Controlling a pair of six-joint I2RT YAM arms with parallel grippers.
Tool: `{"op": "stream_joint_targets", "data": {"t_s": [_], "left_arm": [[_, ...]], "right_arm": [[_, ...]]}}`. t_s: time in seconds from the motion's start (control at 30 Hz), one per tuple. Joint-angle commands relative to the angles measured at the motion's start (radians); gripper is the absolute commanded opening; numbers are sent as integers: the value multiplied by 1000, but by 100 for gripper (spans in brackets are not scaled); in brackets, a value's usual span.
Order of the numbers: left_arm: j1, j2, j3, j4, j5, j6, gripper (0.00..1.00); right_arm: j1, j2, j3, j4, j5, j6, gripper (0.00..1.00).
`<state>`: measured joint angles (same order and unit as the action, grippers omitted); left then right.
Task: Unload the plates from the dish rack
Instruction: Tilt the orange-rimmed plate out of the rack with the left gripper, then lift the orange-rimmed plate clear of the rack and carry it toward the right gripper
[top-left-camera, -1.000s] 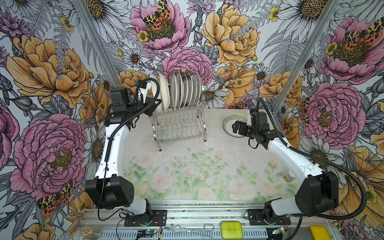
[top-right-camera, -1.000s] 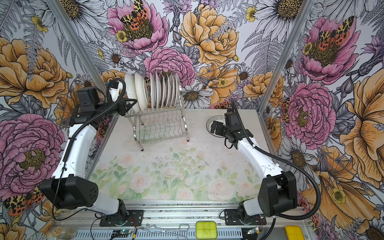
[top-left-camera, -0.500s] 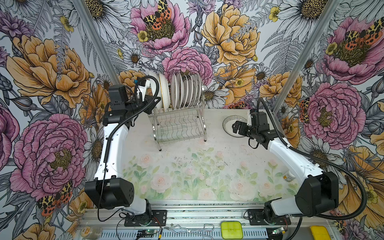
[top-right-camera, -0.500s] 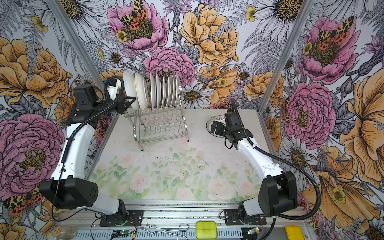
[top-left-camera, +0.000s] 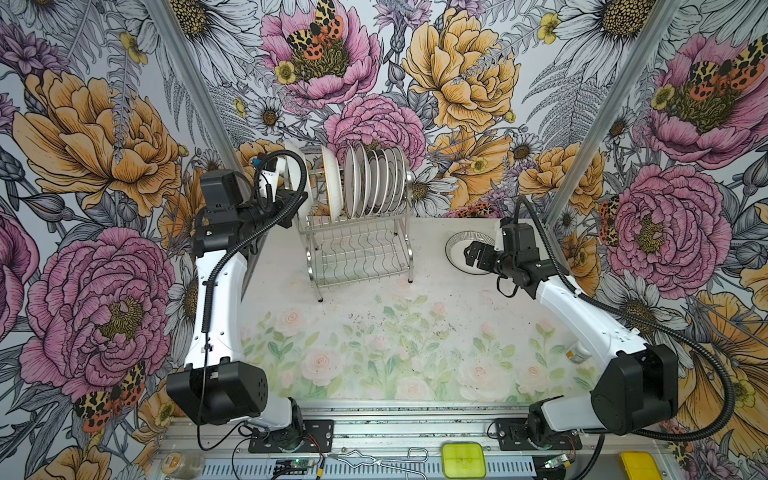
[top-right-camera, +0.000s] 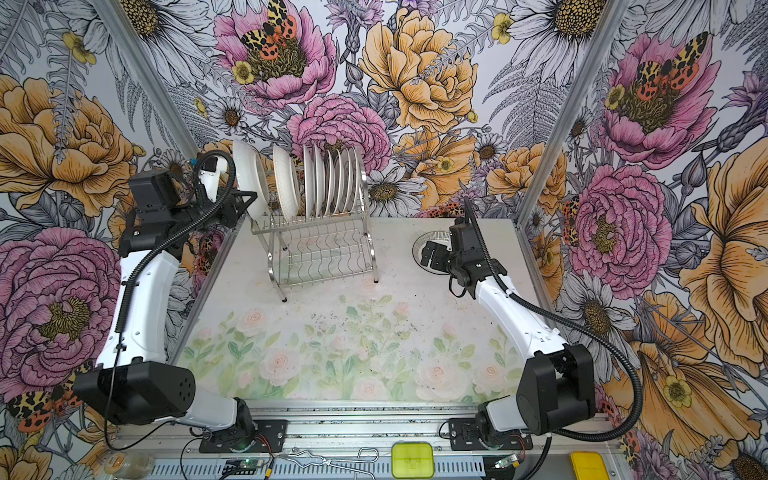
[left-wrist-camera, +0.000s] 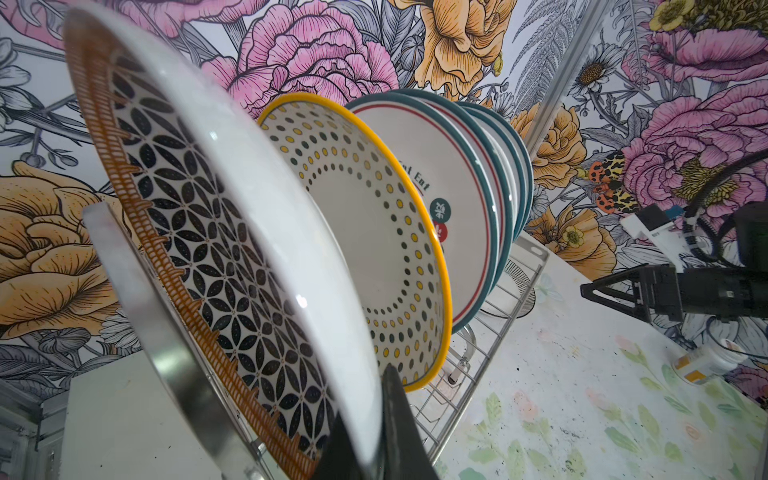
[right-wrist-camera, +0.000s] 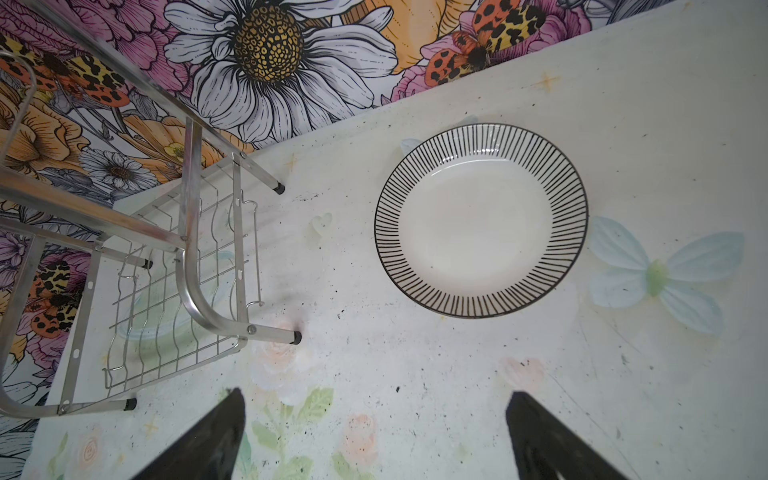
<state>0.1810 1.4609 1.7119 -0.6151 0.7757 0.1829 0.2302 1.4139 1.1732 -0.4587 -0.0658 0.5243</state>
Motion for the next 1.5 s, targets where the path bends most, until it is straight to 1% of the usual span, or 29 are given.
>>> {"op": "stream_joint_targets", "data": {"t_s": [0.0,0.2,0.37,0.63,0.87,1.07,1.27,1.47], "left_arm": [[-1,-72,19,123,30,30,0],[-6,-96,25,123,28,21,0],[-12,-121,28,124,56,6,0],[-51,-160,7,122,64,-13,0],[-85,-233,-20,104,44,-17,0],[-85,-311,-44,59,28,-10,0],[-92,-378,-75,39,27,-30,0],[-151,-451,-138,4,-22,-38,0]], "right_arm": [[7,-25,-1,20,-17,13,99],[9,-24,2,21,-25,14,100],[8,-22,3,22,-36,12,99],[8,-29,-6,22,-36,0,100],[7,-39,-10,19,-38,-27,99],[7,-39,-12,18,-63,-33,99],[6,-42,-9,18,-86,-38,99],[2,-59,-1,12,-99,-43,100]]}}
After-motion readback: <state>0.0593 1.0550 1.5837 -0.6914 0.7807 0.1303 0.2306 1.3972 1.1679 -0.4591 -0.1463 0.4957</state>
